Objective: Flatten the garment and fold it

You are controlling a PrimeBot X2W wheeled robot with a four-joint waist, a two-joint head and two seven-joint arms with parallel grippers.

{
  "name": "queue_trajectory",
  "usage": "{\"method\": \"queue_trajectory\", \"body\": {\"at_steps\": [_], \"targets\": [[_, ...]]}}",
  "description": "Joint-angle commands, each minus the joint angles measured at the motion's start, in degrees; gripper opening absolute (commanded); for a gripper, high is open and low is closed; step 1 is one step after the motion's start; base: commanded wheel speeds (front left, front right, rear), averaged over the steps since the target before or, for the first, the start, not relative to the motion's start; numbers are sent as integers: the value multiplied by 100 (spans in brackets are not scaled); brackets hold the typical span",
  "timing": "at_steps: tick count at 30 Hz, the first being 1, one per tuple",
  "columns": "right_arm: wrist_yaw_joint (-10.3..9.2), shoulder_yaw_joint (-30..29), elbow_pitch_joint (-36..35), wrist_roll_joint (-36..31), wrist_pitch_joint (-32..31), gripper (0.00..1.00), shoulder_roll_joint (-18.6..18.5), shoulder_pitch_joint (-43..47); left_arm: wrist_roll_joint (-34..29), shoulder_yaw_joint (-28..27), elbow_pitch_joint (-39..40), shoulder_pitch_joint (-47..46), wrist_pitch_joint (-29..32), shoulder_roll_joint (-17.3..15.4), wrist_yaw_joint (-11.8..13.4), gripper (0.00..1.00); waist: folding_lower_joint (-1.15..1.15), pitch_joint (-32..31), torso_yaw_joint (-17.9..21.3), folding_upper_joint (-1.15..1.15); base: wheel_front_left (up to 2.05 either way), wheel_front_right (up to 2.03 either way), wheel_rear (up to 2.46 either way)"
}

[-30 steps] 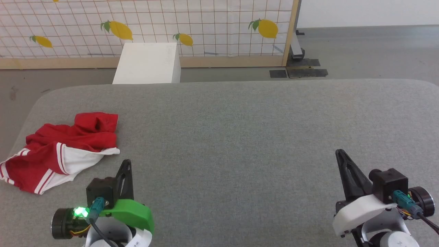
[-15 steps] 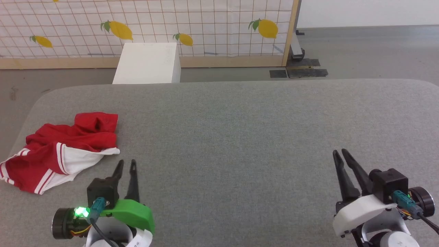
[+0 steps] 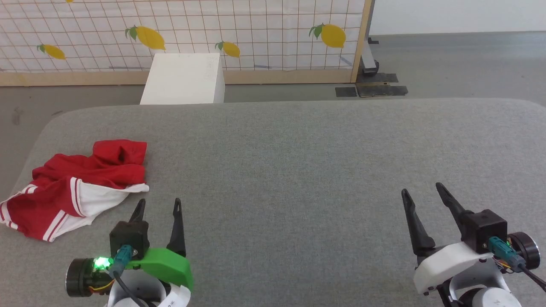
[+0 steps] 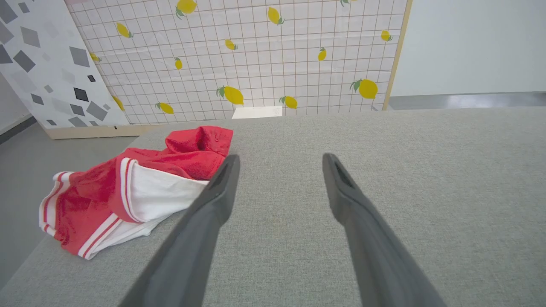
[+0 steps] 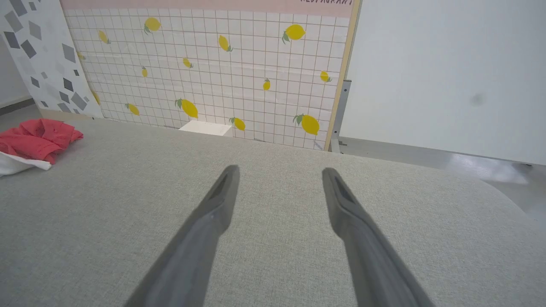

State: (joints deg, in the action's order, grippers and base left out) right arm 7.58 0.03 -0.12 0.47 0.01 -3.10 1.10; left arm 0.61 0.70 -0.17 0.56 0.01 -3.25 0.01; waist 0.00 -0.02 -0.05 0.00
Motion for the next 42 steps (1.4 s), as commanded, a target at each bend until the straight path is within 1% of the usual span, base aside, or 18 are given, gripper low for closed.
{"method": "queue_trajectory", "body": {"at_steps": [1,11,27,42], "targets": [[-1,22,-5,27,1,100,-15,-19,26,7,-10,-3,32,-11,-39,100,0,0,-2,0,0,0,0],[-2,23,-31,102,-25,100,-14,-45,108,68,-10,5,120,-45,-109,100,0,3,-5,0,0,0,0],[-3,55,-65,271,-26,100,-1,-79,156,98,22,-18,89,-92,-88,100,0,21,-11,0,0,0,0],[-4,62,-71,344,-87,100,7,-99,265,202,-10,-8,226,-136,-128,100,0,34,-28,0,0,0,0]]}}
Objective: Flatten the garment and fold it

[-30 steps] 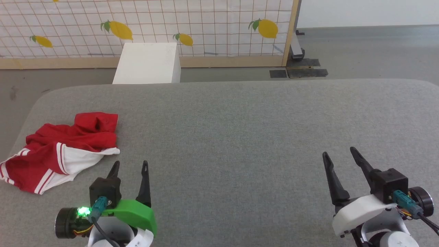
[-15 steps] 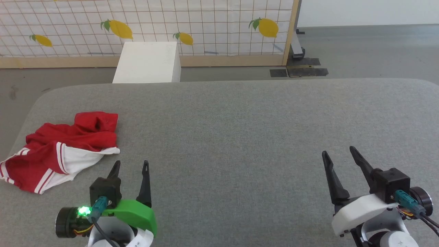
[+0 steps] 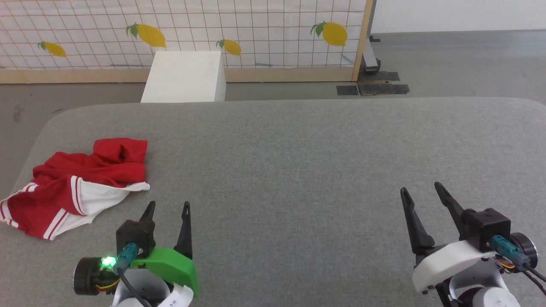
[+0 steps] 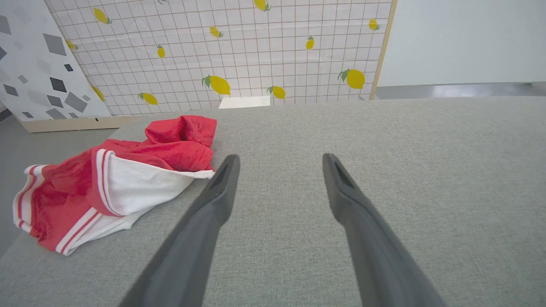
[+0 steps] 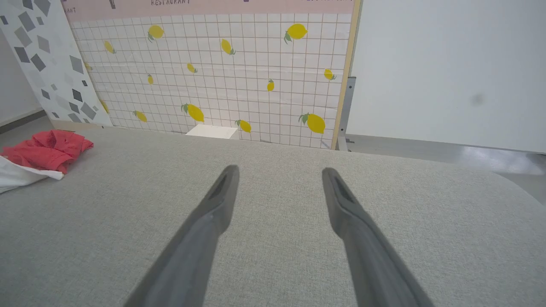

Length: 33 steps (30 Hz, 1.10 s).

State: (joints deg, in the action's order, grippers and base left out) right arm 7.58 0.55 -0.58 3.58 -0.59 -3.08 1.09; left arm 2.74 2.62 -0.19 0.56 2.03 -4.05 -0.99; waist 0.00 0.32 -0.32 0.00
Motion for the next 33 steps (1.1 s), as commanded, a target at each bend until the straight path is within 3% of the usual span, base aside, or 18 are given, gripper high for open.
{"method": "queue_trajectory", "body": {"at_steps": [1,21,33], "targets": [[-4,10,-24,39,-30,100,5,-100,59,16,-9,-8,30,-60,-31,100,0,0,0,0,0,0,0],[-5,19,-47,179,-73,100,13,-111,188,163,-31,-20,96,-140,-37,100,0,-5,-51,0,0,0,0],[-6,120,-61,322,-176,100,15,-49,218,249,-34,-66,153,-263,-22,100,0,-39,-372,0,0,0,0]]}}
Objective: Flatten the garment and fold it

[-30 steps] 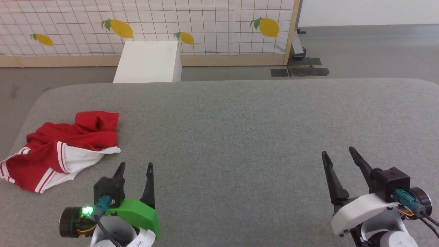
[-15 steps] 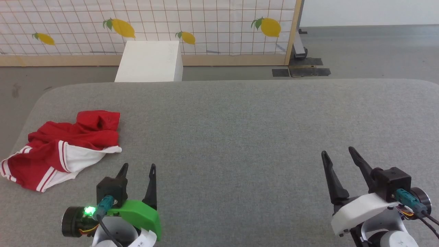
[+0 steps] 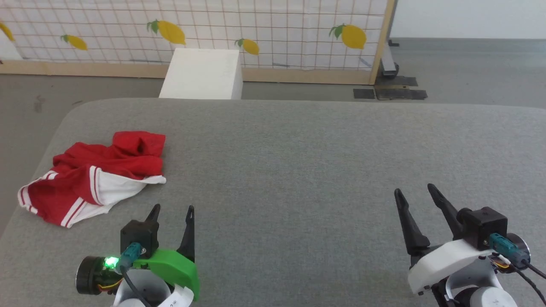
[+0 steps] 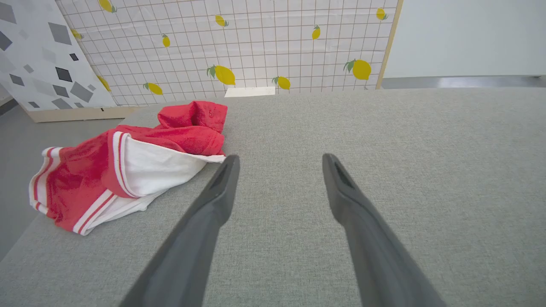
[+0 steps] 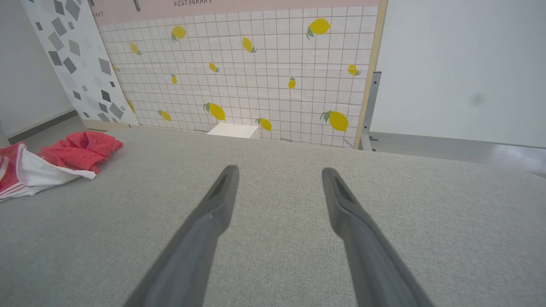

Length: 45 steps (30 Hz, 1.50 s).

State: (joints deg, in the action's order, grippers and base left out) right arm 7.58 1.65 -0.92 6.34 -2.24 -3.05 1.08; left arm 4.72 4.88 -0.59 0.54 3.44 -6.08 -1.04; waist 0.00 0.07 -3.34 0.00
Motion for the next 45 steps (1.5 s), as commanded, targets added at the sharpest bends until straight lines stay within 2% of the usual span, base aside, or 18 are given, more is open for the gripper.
{"method": "queue_trajectory", "body": {"at_steps": [1,26,37,45], "targets": [[-6,33,-28,64,-19,100,12,-37,20,32,1,-67,13,-75,-18,100,0,-20,-126,0,0,0,0],[-8,446,-42,580,-286,100,15,159,-40,303,-87,-167,-98,-368,97,100,0,-124,-1603,0,0,0,0],[-9,560,-20,729,-364,100,17,222,2,443,-148,-213,-147,-460,162,100,0,-126,-2037,0,0,0,0],[-9,550,-40,727,-363,100,17,221,27,460,-162,-190,-200,-445,259,100,0,-129,-2098,0,0,0,0]]}}
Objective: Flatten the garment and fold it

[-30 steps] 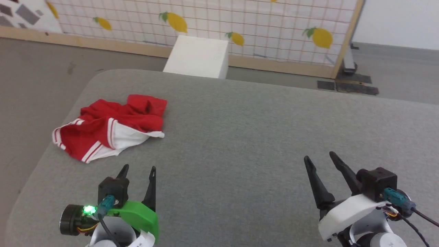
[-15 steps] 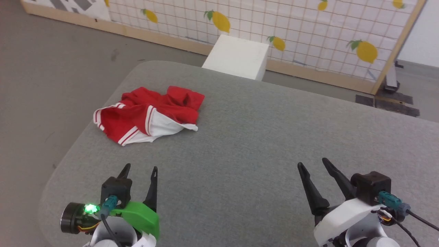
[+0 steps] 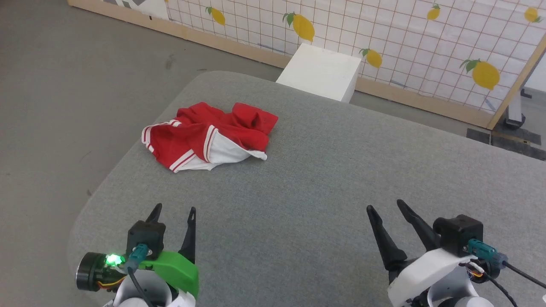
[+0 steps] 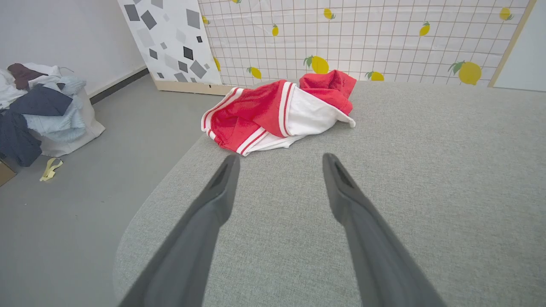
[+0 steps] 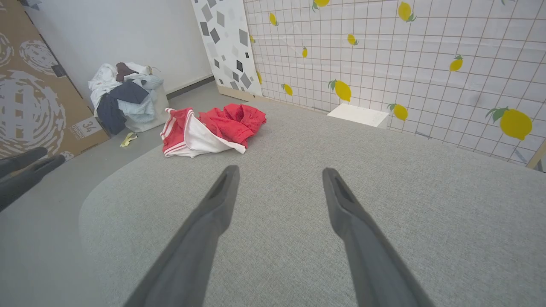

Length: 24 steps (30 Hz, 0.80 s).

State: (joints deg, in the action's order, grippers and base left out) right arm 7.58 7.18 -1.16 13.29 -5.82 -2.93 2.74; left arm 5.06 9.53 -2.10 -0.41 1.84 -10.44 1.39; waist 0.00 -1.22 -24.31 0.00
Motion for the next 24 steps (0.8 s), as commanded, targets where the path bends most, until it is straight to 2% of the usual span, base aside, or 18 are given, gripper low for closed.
{"method": "queue_trajectory", "body": {"at_steps": [1,8,13,19,24], "targets": [[-9,0,-18,37,-4,100,5,54,-2,2,-9,-95,-40,-14,15,100,0,-3,-2,0,0,0,0],[-9,13,-59,27,-12,100,5,49,88,-8,4,-104,23,-26,28,100,0,41,24,0,0,0,0],[-9,18,-189,-55,-73,100,-1,-49,271,-34,91,-219,260,-117,-128,100,0,265,141,0,0,0,0],[-9,-13,-512,-176,-205,100,-125,-228,587,-173,198,-767,622,-516,-536,100,0,800,423,0,0,0,0],[-9,-71,-840,-284,-324,100,-246,-351,1033,-252,66,-1657,1180,-1058,-796,100,0,1294,678,0,0,0,0]]}}
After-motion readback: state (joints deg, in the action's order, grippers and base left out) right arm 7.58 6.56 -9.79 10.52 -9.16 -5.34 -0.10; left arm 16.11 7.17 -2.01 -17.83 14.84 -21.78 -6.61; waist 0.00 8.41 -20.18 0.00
